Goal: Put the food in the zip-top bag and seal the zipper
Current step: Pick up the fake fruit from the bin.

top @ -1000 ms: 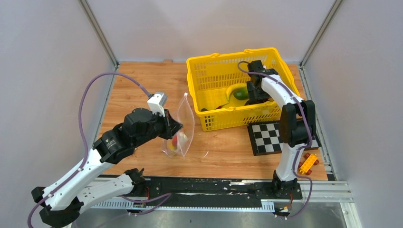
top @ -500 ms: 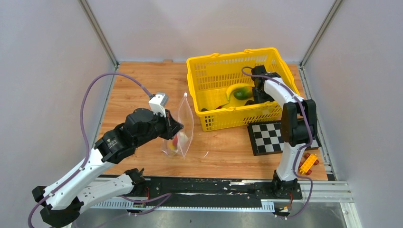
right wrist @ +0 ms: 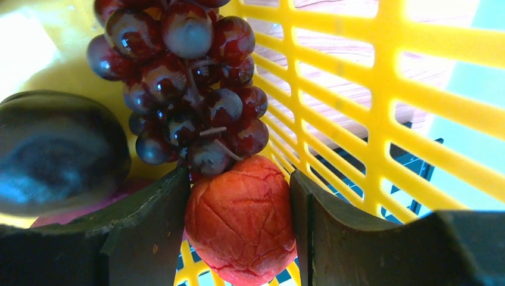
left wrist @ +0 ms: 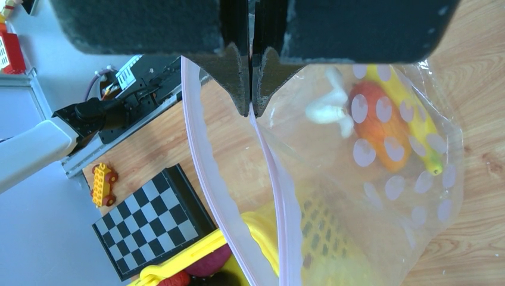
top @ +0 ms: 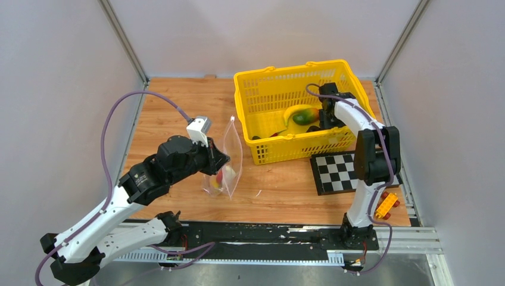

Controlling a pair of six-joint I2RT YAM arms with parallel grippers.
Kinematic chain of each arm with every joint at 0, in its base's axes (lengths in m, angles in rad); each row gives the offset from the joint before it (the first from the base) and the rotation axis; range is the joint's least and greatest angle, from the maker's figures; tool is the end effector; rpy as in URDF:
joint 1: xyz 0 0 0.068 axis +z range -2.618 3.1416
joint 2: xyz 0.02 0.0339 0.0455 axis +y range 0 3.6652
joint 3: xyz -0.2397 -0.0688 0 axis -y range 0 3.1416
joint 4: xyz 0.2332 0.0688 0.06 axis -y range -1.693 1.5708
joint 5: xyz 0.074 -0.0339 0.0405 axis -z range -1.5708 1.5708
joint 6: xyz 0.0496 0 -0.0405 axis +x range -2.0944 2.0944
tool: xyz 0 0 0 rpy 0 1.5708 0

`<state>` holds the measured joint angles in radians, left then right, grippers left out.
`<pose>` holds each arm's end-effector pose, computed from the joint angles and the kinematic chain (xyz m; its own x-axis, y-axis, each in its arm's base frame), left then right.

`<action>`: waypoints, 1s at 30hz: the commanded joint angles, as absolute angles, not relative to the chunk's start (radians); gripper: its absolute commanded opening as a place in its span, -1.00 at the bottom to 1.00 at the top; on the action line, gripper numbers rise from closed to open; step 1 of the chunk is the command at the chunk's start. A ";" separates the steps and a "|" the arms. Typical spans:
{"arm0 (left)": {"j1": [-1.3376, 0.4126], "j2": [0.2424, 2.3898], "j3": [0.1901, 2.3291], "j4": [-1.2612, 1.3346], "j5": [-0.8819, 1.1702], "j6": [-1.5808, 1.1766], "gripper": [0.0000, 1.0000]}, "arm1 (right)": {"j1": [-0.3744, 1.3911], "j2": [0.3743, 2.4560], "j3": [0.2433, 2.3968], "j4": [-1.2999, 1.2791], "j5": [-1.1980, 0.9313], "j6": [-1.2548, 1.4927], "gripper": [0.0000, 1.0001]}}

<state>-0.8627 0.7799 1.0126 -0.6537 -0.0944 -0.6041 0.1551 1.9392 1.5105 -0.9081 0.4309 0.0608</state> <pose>0.1175 -0.1301 0.3438 -0.6165 -0.1494 -0.7730 0.4254 0.7630 -0.4867 0.3697 0.0368 0.1789 -0.9620 -0.0945 -0.2561 0.0138 0.9201 -0.3915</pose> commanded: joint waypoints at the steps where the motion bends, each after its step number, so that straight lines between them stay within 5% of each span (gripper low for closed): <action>1: -0.864 0.782 1.021 -0.617 -0.096 -0.593 -1.00 | 0.151 1.815 1.510 -0.900 0.265 0.068 -0.44; 16: -0.865 0.816 1.020 -0.603 -0.074 -0.602 -1.00 | 0.163 1.401 1.303 -0.596 -0.286 0.189 -0.45; 30: -0.865 0.827 1.014 -0.587 -0.053 -0.613 -1.00 | 0.177 1.164 1.184 -0.317 -0.555 0.361 -0.44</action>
